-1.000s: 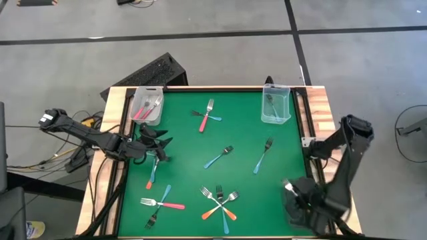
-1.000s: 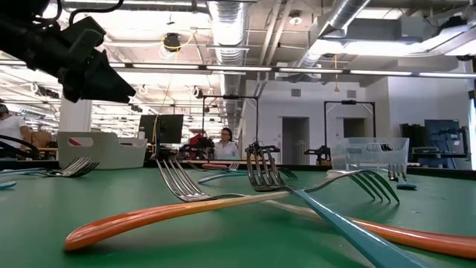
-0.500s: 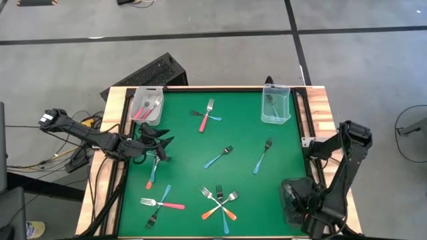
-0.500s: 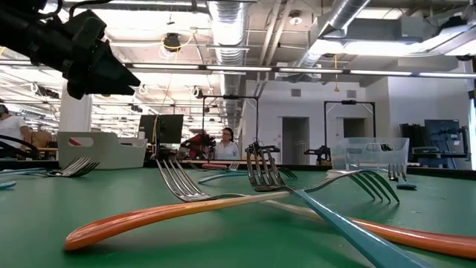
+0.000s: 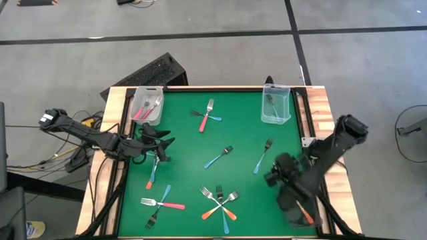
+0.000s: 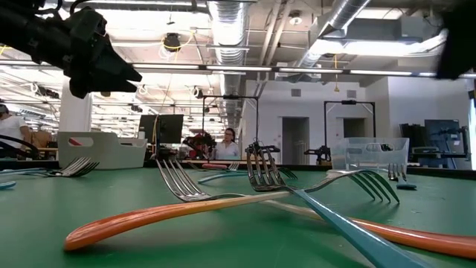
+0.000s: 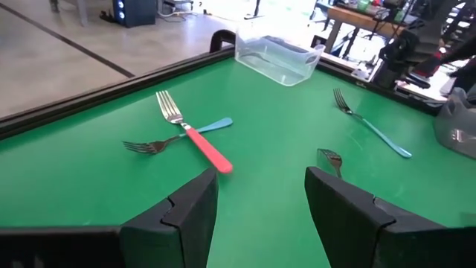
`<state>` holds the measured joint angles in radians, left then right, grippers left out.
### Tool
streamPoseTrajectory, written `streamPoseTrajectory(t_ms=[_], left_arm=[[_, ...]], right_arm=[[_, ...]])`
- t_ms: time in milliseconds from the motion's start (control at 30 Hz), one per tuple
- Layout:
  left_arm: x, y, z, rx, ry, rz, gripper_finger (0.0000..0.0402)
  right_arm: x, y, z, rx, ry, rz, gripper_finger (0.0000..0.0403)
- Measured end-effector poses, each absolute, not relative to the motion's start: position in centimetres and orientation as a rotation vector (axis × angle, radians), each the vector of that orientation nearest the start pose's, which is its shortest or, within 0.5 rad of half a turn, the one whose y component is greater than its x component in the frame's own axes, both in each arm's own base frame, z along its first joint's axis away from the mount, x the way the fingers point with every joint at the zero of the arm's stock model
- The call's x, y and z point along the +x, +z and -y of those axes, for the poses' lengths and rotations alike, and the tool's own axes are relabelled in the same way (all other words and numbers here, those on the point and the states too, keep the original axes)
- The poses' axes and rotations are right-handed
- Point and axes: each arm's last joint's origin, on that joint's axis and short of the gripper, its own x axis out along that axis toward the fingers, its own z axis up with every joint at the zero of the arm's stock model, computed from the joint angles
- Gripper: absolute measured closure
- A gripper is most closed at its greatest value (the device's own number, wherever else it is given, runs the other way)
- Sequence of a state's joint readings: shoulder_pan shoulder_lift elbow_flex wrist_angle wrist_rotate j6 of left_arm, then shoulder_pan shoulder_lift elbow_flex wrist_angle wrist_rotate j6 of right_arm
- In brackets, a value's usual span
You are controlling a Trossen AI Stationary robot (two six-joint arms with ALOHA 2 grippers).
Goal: Sort silverware by color (type)
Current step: Put the blue fork into the transparent bin
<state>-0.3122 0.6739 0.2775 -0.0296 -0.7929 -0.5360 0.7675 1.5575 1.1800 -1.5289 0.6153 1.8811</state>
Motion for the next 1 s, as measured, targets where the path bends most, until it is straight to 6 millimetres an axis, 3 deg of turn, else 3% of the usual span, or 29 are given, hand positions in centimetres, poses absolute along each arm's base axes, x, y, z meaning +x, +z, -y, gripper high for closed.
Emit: streamPoseTrajectory(t_ms=[167, 400, 567, 700, 1000], left_arm=[[14.3, 19.2, 2.5, -0.309, 0.532, -0.235, 0.0212], [14.5, 18.7, 3.0, -0.308, 0.444, -0.299, 0.0212], [15.1, 17.8, 3.3, -0.265, 0.461, -0.353, 0.0212], [15.7, 17.1, 3.6, -0.246, 0.47, -0.382, 0.0212], [17.1, 16.4, 4.0, -0.195, 0.462, -0.379, 0.0212]], right_arm=[[18.9, 24.4, -10.2, 0.369, -1.01, -0.947, 0.0202], [16.5, 22.4, -4.3, 0.589, -0.94, -0.929, 0.0202], [15.2, 19.8, -1.9, 0.712, -0.93, -0.875, 0.0199], [14.4, 18.2, -0.5, 0.704, -0.984, -0.893, 0.0191], [15.4, 16.2, 1.6, 0.693, -0.93, -0.927, 0.0186]])
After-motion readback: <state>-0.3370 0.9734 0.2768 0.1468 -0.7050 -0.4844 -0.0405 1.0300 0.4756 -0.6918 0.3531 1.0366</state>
